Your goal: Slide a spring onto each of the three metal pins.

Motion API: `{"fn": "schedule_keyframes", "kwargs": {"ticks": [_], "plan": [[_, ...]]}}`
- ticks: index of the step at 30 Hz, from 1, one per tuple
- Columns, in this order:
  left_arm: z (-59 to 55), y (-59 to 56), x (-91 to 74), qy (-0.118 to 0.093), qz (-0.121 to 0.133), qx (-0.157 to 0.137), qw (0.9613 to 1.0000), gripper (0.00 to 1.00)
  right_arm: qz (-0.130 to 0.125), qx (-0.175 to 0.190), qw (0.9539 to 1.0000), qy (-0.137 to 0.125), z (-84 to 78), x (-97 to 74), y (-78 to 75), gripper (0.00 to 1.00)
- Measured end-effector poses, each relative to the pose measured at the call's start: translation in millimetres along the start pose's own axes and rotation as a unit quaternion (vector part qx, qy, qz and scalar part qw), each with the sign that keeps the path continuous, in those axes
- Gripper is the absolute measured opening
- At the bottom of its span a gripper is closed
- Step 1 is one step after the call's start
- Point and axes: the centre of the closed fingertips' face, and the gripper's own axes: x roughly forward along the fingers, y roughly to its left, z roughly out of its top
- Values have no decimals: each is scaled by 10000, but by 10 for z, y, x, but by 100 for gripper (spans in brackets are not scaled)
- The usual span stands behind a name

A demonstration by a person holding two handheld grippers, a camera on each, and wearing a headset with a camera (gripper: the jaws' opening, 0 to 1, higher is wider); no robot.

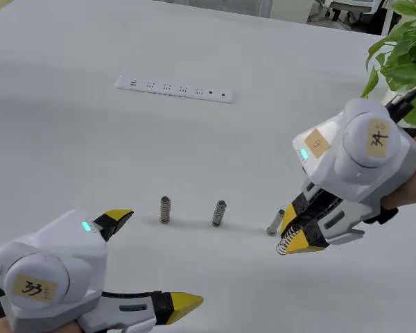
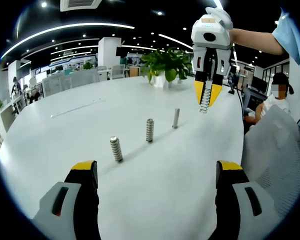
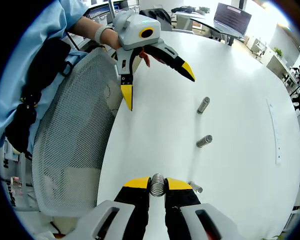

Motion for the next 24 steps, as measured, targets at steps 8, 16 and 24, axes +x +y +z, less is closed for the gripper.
{"fn": "schedule_keyframes", "kwargs": {"ticks": [8, 16, 24], "plan": [[-26, 72, -67, 66, 115, 39, 9999, 99, -100, 85, 9998, 116, -176, -96, -122, 7], [-34, 79, -107, 106, 120, 26, 9999, 99, -198, 95, 9995, 209, -231, -142, -298, 7], [-80, 62, -126, 165, 108, 23, 9998, 99, -273, -62, 9991, 310, -176, -165, -445, 7]]}}
